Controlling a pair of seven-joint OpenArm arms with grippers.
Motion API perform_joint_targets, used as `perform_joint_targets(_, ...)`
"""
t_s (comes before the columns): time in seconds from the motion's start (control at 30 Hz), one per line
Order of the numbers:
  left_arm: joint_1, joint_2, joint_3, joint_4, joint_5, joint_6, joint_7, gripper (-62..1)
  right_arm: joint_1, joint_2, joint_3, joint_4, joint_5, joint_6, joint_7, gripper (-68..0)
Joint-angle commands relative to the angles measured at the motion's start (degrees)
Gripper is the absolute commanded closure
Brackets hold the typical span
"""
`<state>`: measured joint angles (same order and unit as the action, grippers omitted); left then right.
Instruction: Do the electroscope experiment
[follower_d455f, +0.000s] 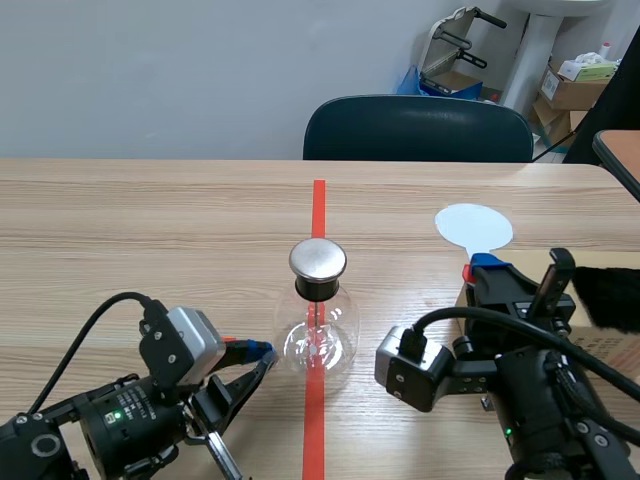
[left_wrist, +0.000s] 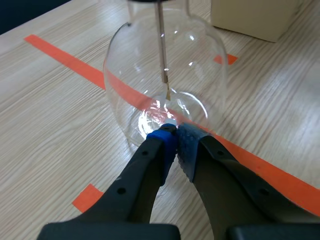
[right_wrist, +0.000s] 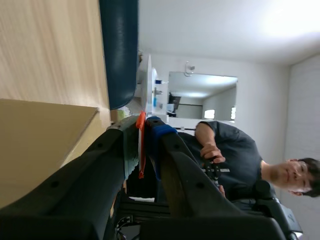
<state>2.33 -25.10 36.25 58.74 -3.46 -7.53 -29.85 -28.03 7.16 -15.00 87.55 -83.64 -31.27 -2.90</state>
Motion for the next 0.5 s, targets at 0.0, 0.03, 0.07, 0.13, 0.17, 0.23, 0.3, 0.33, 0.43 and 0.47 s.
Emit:
perform_joint_targets(0.0, 0.7, -2.1, -0.1, 3.2, -2.3, -0.6, -1.4, -16.2, -0.9, 0.3, 0.7, 1.6, -0.1, -3.4, -0.1, -0.9)
perform_joint_targets(0.03, 1.1, -3.1, -0.1, 4.3, -3.1, -1.5, -2.0, -19.0, -1.7, 0.3, 1.2, 1.6, -0.1, -5.1, 0.5, -0.9)
perform_joint_targets(0.07, 1.6, -4.2, -0.1, 5.7, -3.6, -2.5, -2.6, -20.9, -2.6, 0.3, 1.9, 1.6, -0.1, -6.9, 1.6, -0.9)
perform_joint_targets(0.13, 2.6, -6.5, 0.5, 8.6, -3.8, -3.6, -3.8, -23.2, -4.4, 0.0, 3.7, 1.7, -0.1, -10.1, 4.3, -0.9)
perform_joint_targets(0.17, 3.1, -7.6, 0.9, 10.1, -4.2, -3.8, -4.1, -24.8, -5.3, -0.2, 4.7, 1.7, 0.9, -11.8, 5.9, -0.9)
perform_joint_targets(0.23, 4.1, -9.9, 1.6, 13.5, -5.8, -3.8, -4.0, -28.3, -7.1, -0.2, 6.5, 1.7, 3.2, -13.6, 9.3, -0.9)
perform_joint_targets(0.3, 5.2, -12.3, 2.3, 16.8, -6.6, -3.8, -4.0, -32.0, -8.9, -0.2, 8.5, 1.7, 5.3, -13.6, 12.3, -0.9)
perform_joint_targets(0.33, 5.8, -13.4, 2.5, 18.4, -6.7, -3.8, -4.0, -33.5, -9.5, -0.2, 9.5, 1.7, 6.3, -13.6, 13.6, -1.0)
perform_joint_targets(0.43, 7.6, -16.5, 2.7, 23.6, -8.7, -3.8, -3.3, -36.0, -10.4, -0.2, 12.4, 1.6, 10.7, -13.6, 17.9, -1.1)
perform_joint_targets(0.47, 8.2, -17.6, 2.7, 25.2, -9.6, -3.8, -3.3, -36.2, -10.4, -0.2, 13.2, 1.4, 12.3, -13.6, 19.2, -1.1)
